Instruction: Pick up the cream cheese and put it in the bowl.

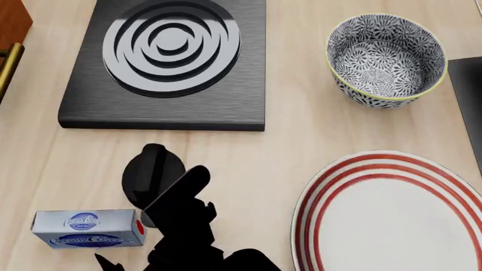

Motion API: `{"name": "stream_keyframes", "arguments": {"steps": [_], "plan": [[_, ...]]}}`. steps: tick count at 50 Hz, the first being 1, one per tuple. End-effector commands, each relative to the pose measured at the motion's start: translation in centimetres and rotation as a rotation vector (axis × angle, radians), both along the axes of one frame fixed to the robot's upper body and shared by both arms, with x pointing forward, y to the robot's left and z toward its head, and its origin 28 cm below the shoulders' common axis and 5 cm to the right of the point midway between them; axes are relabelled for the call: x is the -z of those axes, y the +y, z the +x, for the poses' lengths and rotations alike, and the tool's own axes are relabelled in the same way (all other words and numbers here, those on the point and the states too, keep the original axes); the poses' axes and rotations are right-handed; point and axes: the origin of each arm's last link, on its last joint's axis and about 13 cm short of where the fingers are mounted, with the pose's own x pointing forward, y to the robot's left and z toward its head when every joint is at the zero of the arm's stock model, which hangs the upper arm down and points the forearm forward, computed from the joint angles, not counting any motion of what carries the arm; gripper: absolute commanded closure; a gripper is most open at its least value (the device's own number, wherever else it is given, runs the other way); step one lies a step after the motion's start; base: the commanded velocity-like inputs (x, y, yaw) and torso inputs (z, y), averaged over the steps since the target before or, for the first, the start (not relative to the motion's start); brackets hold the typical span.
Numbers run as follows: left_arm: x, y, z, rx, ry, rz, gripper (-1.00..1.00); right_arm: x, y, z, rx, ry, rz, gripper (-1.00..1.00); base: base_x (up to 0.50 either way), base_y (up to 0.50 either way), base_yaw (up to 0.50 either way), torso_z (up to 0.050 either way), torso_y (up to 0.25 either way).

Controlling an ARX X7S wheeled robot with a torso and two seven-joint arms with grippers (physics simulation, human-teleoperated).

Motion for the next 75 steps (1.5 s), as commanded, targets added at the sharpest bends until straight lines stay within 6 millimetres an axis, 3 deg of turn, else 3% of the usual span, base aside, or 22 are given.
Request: {"name": "stream_keyframes", "arguments": {"steps": [1, 2, 21, 46, 63, 75], "plan": [[0.0, 0.1, 0.0, -0.002, -0.001, -0.002, -1.0, 0.3, 0.2, -0.1, -0.015, -0.004, -0.016, -1.0, 0.0, 0.0, 0.0, 0.0, 0.0], [0.0, 0.1, 0.0, -0.002, 0.0, -0.002, -1.0, 0.4, 0.2, -0.1, -0.017, -0.005, -0.017, 1.0, 0.0, 0.0, 0.0, 0.0, 0.0], [-0.2, 0.3, -0.1, -0.013, -0.006, -0.006, -1.0, 0.6, 0.3, -0.5, -0.027, -0.02, -0.045, 1.0, 0.0, 0.0, 0.0, 0.0, 0.0], [-0.7, 0.2, -0.6, -0.026, -0.018, 0.002, -1.0, -3.3, -1.1, -2.5, 0.017, -0.149, 0.106, 1.0, 0.0, 0.0, 0.0, 0.0, 0.0], [-0.7, 0.1, -0.6, -0.025, -0.017, 0.004, -1.0, -4.4, -1.6, -3.3, 0.033, -0.184, 0.159, 1.0, 0.0, 0.0, 0.0, 0.0, 0.0], [-0.7, -0.1, -0.6, -0.015, -0.015, 0.005, -1.0, -6.9, -2.6, -4.0, 0.074, -0.22, 0.233, 1.0, 0.0, 0.0, 0.0, 0.0, 0.0]]}}
